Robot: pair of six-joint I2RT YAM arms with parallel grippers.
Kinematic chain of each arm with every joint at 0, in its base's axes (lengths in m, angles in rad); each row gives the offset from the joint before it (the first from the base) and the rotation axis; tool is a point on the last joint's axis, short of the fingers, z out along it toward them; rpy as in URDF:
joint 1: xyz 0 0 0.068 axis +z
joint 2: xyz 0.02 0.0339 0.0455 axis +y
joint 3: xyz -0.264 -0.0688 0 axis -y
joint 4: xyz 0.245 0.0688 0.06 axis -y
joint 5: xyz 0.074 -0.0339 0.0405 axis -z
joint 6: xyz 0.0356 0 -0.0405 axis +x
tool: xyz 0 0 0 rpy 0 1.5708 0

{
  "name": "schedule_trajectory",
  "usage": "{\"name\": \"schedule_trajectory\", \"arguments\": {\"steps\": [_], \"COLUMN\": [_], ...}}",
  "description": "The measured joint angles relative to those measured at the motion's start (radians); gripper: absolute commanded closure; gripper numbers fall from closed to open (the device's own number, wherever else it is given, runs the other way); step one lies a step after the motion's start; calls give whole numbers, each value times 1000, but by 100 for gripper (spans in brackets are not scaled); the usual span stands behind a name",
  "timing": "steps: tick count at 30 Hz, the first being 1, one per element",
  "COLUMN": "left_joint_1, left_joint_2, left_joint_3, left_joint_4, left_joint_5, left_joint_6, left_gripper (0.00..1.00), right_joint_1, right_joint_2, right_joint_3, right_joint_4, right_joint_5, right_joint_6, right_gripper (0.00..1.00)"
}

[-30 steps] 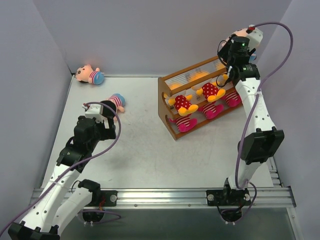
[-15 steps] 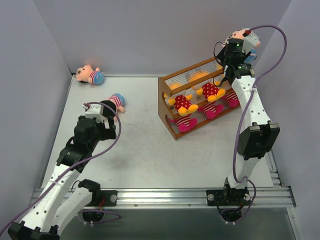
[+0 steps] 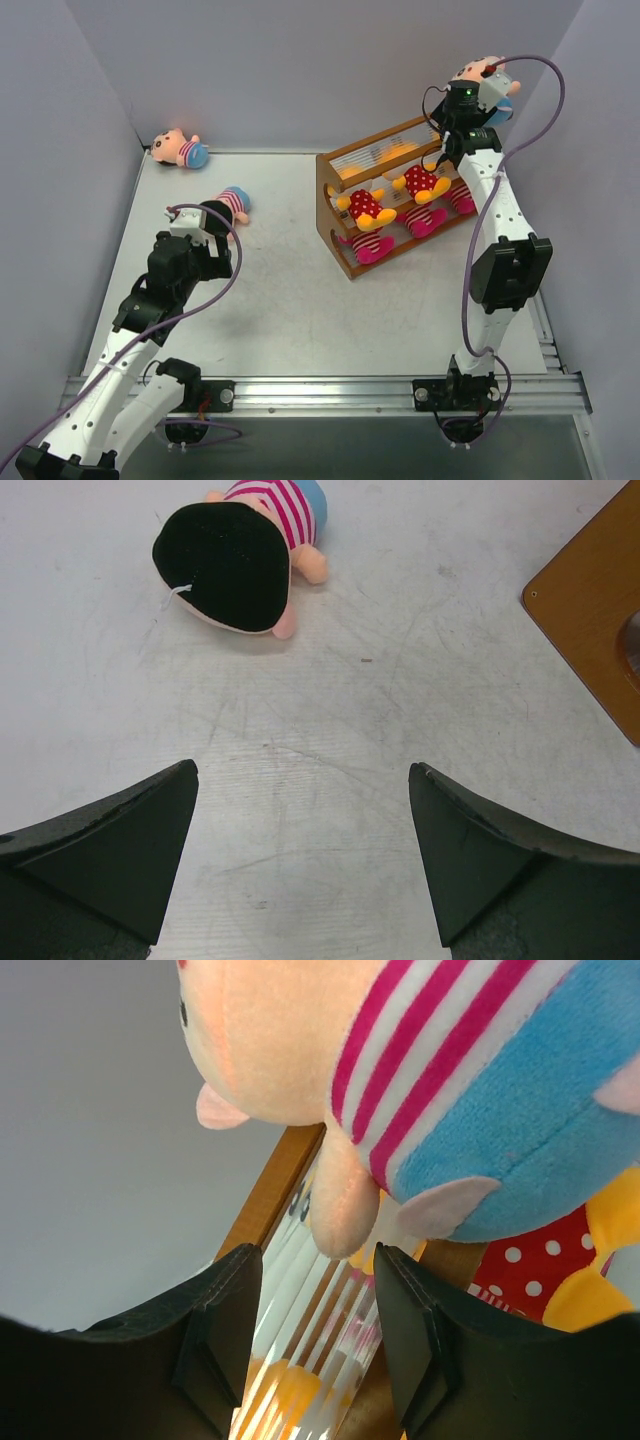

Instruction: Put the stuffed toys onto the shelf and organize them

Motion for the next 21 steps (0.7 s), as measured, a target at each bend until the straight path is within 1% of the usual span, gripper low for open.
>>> {"name": "schedule_trajectory", "arguments": {"steps": [16,21], "left_joint_1": [-1,-2], "left_joint_2": [-6,-8], "left_joint_3": [0,0], "left_joint_4": [0,0], "left_joint_5": [-3,-5], "left_joint_6": [0,0], "left_gripper": [5,5], "right_joint_1": [0,-1], "right_joint_2": [18,18], "right_joint_3": [0,0], "right_joint_4": [23,37], "right_joint_5": [35,50], "right_joint_6": [29,35], "right_gripper": [51,53]}}
